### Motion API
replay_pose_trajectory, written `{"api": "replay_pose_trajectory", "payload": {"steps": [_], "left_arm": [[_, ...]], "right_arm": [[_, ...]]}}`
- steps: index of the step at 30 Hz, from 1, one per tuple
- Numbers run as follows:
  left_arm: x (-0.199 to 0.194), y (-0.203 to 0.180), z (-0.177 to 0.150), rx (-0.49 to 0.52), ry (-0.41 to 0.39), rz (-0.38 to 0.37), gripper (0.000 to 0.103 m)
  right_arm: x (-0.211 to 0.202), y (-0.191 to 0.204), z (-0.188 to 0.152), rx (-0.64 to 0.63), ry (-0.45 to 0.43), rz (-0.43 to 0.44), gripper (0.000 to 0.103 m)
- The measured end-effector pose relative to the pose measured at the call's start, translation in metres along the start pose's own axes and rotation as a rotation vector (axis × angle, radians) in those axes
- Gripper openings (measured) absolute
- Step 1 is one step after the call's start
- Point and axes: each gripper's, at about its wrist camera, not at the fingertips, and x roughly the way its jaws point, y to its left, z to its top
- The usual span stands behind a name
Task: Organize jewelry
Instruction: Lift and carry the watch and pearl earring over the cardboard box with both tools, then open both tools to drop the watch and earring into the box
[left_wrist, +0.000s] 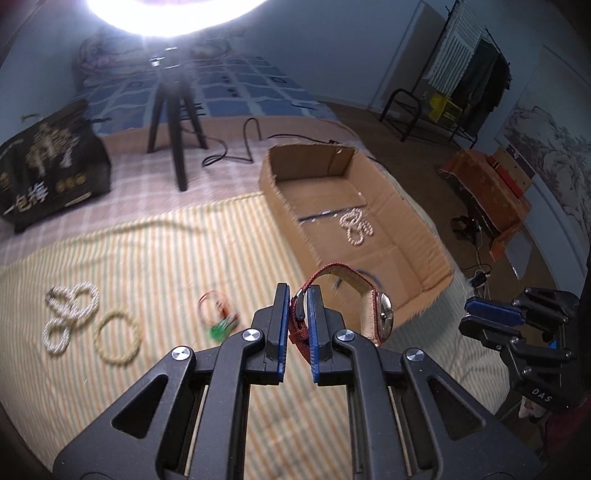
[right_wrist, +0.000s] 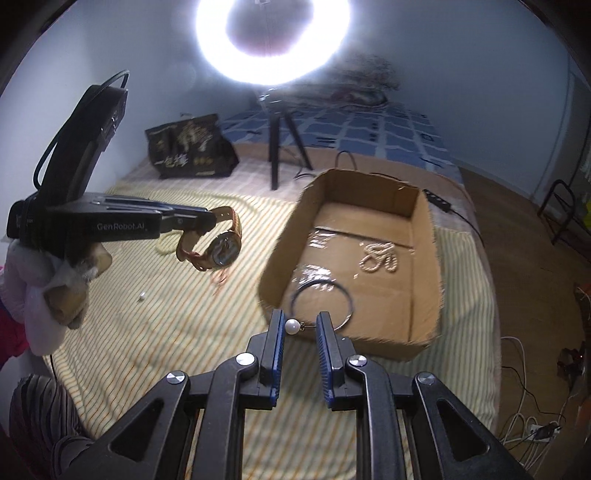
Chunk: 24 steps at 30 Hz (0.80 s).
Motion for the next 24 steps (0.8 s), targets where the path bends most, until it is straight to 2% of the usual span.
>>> {"api": "replay_pose_trajectory", "payload": {"steps": [15, 24], "left_arm": [[0.053, -0.022, 0.048, 0.027, -0.009, 0.030, 0.007], [0.073, -0.027, 0.058, 0.014, -0.006, 0.039, 0.007]], "right_arm": [[0.036, -0.050, 0.014, 0.097, 0.002, -0.019, 0.015], [0.049, -0.073, 0.014, 0.155, 0.004, -0.038, 0.016]]}}
